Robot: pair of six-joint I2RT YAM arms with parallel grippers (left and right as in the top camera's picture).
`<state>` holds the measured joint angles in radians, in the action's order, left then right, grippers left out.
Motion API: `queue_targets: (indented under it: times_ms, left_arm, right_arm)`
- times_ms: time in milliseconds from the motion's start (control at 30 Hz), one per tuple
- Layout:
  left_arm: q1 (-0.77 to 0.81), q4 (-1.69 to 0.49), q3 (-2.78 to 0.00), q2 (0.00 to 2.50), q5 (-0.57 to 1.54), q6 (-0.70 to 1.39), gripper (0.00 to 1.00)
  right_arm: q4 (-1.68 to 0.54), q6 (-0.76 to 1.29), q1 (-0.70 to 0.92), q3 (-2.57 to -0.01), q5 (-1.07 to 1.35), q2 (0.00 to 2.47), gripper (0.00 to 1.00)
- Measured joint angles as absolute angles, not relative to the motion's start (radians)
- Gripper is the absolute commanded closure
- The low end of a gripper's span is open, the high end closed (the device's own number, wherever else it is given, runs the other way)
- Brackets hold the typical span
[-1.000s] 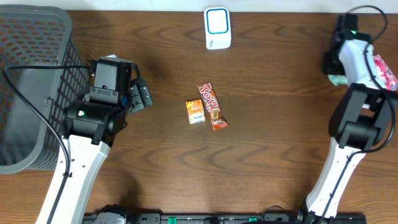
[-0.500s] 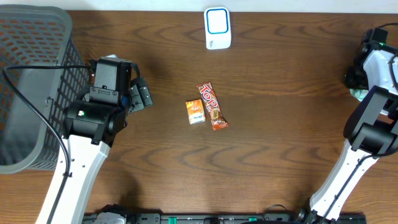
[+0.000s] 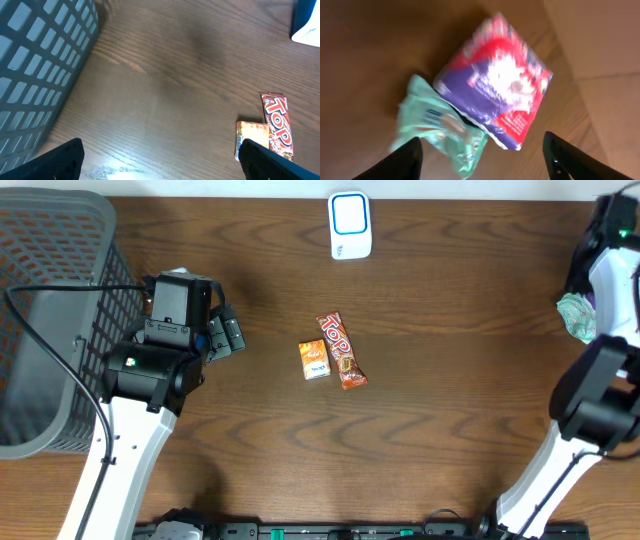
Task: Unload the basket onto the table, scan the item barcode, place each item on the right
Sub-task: 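Carry the wipes pack to the right table edge and release it, then move the right gripper to the red-brown TOP bar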
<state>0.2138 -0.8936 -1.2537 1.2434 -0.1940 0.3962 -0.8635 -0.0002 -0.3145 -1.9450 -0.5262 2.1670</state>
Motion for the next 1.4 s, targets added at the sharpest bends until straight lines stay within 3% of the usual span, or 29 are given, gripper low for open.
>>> queue_targets:
  times_ms: [233,300,333,600,900,1400]
  left_arm:
    - [0.214,-0.894,-1.254,1.243,-0.194,0.397,0.02]
    - [0.214,-0.894,-1.254,1.243,-0.194,0.397,0.02]
    - [0.214,-0.894,-1.254,1.243,-0.194,0.397,0.02]
    - [0.214,-0.894,-1.254,1.243,-0.194,0.397,0.02]
    - [0.214,-0.894,-1.254,1.243,-0.194,0.397,0.02]
    - [0.214,-0.894,-1.254,1.243,-0.194,0.397,0.02]
  right_arm:
    - [-0.852,0.011,-0.234,-1.961,-0.161,2.061,0.17]
    - [-0.860,0.016,-0.210,-1.961,-0.017,2.061,0.03]
    - [-0.872,0.014,-0.195,-1.961,0.067,2.063,0.01]
    - [-0.987,0.018,-0.056,-1.961,0.427,2.064,0.01]
    - [-0.967,0.019,0.168,-1.841,0.494,2.064,0.01]
    - [-0.578,0.205,0.382,-1.462,0.405,2.064,0.01]
